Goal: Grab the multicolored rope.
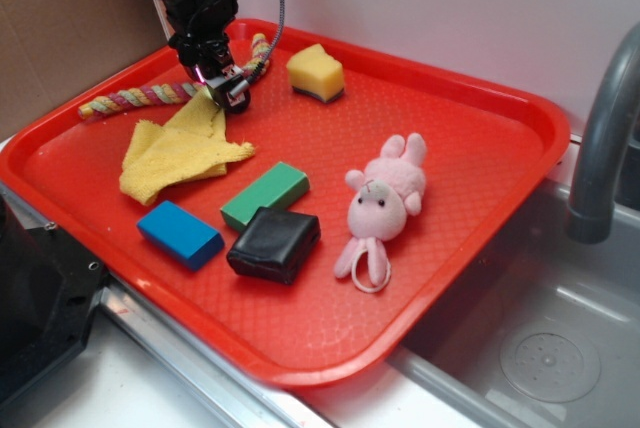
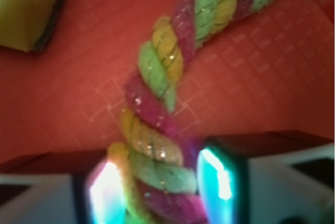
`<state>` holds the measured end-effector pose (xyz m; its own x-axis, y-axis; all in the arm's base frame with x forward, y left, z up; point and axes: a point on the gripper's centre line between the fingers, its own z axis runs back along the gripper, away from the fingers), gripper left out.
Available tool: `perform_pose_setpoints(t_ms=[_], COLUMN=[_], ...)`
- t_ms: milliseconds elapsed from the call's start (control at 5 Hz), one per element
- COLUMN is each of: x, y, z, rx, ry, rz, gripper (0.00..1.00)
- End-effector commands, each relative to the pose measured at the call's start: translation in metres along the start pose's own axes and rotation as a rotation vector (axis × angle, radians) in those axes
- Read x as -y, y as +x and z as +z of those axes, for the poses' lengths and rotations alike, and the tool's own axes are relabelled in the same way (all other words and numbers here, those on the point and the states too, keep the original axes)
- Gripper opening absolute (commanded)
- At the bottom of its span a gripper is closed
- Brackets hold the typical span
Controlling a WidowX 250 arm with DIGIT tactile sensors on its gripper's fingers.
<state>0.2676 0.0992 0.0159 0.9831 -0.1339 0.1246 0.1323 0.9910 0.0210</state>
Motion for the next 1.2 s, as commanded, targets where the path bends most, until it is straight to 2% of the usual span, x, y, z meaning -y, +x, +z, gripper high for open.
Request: perform_pose_setpoints(t_ms=[0, 200, 400, 600, 1000], x=[0.0, -0.009, -0.006, -0.007, -0.006], y=[0.013, 0.052, 0.06, 0.06, 0.048], z=[0.042, 0.088, 0.12, 0.101, 0.082], rx=[0.066, 0.137, 0.162, 0.103, 0.056], ry=[-0.011, -0.006, -0.006, 0.004, 0.024], rz=[0.077, 0.091, 0.101, 0.093, 0.1], gripper=[0.0, 0.0, 0.21, 1.0, 1.0])
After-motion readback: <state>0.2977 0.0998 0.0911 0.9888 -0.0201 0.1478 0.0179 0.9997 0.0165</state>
